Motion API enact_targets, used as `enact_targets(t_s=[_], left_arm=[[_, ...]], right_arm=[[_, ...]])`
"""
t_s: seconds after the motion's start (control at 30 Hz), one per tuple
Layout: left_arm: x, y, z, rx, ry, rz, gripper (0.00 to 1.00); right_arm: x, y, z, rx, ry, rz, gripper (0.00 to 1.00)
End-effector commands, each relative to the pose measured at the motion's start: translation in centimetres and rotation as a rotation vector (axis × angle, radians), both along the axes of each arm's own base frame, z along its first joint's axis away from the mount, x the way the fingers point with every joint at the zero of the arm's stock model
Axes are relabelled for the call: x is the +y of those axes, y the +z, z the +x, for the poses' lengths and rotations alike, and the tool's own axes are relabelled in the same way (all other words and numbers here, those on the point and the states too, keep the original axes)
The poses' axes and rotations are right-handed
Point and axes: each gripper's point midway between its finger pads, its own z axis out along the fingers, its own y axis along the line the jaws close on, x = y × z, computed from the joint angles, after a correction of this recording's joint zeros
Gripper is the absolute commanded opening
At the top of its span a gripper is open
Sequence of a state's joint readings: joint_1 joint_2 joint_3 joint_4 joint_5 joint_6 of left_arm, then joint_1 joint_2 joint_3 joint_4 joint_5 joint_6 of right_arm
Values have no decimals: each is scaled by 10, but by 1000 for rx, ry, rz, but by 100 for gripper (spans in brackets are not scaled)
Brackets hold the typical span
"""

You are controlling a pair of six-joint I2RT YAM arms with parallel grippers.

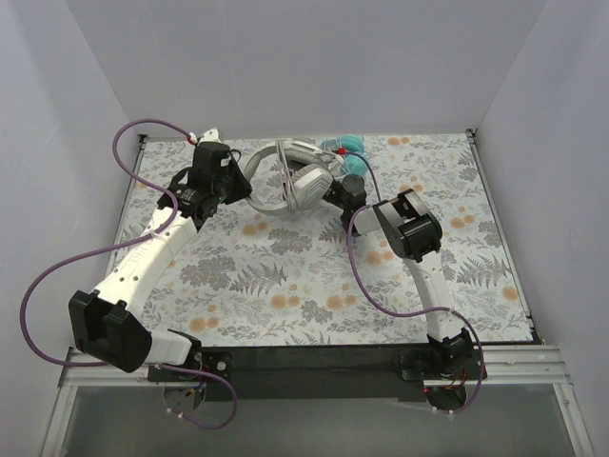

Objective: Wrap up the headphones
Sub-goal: Place the headphones on the table

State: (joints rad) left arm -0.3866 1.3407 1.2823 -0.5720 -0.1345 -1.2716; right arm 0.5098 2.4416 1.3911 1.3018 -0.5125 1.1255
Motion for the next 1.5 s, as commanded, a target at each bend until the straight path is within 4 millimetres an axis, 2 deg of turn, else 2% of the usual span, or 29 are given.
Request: enact_targets(t_s=[0.0,0.13,0.23,0.6,0.83,1.0,1.33,1.47], left_arm=[[-10,50,12,-137,4,-95,0],[-9,44,14,-134,11,-91,0],[-7,42,17,-141,25,-80,0],[-3,25,41,-153,78,-34,0],[-4,-6,61,-139,127,-69,0],[4,-42,70,-97,178,-95,0],[19,-79,86,-63,250,-186,0],[26,-97,94,-36,276,-206,0]], right_arm=[[-16,86,-13,-274,-29,173,8],[-20,82,-19,-253,-27,179,1],[-21,81,-23,-237,-26,179,1],[-25,51,-47,-87,41,115,1],[-21,24,-53,56,88,52,1],[-21,7,-54,140,106,4,1],[-17,-23,-45,302,89,-58,1],[-17,-28,-41,332,64,-88,1]])
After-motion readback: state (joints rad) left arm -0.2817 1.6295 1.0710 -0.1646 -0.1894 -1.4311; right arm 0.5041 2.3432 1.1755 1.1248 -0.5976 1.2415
